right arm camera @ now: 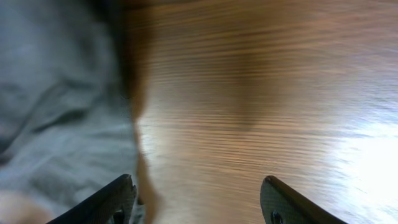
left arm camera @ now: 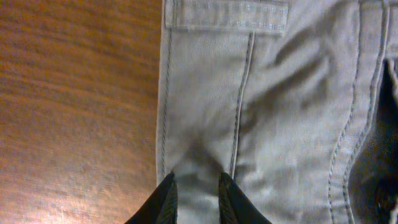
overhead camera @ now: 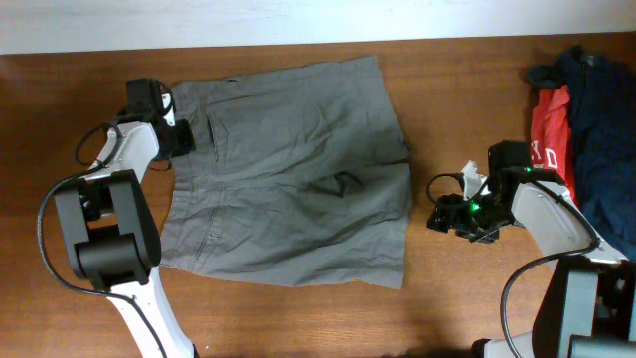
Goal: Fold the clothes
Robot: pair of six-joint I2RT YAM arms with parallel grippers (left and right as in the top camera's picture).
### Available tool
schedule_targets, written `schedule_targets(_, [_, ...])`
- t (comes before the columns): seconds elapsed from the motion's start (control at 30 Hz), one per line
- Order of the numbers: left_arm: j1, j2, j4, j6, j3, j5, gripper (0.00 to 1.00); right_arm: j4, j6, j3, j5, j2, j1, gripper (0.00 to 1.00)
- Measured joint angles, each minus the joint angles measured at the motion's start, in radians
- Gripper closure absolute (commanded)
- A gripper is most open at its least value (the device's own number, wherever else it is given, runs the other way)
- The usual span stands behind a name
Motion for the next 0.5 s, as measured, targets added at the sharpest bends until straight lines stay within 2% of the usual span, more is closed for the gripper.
schedule_targets(0.1, [0.000,-0.019,-0.080,0.003,0.014,0.010,0.75,-0.006,-0.057,0.000,-0.063,0.000,0.013,0.36])
schedule_targets(0.2, [0.000,-0.078,-0.168,0.009,0.029,0.016,0.68,-0.016,-0.089,0.000,-0.095,0.000,0.053,0.36])
schedule_targets(0.23, [0.000,-0.109,-0.196,0.010,0.034,0.018,0.55,-0.018,-0.095,0.000,-0.103,0.000,0.070,0.36])
schedule_targets(0.27, [0.000,-0.153,-0.224,0.013,0.040,0.021,0.36,-0.021,-0.101,0.000,-0.108,0.000,0.088,0.36])
schedule_targets(0.3, [0.000,-0.196,-0.249,0.013,0.044,0.021,0.23,-0.024,-0.108,0.000,-0.113,0.000,0.110,0.36])
schedule_targets(0.5, [0.017,-0.460,-0.451,-0.025,0.073,0.030,0.21,-0.058,-0.124,0.001,-0.142,0.000,0.251,0.36])
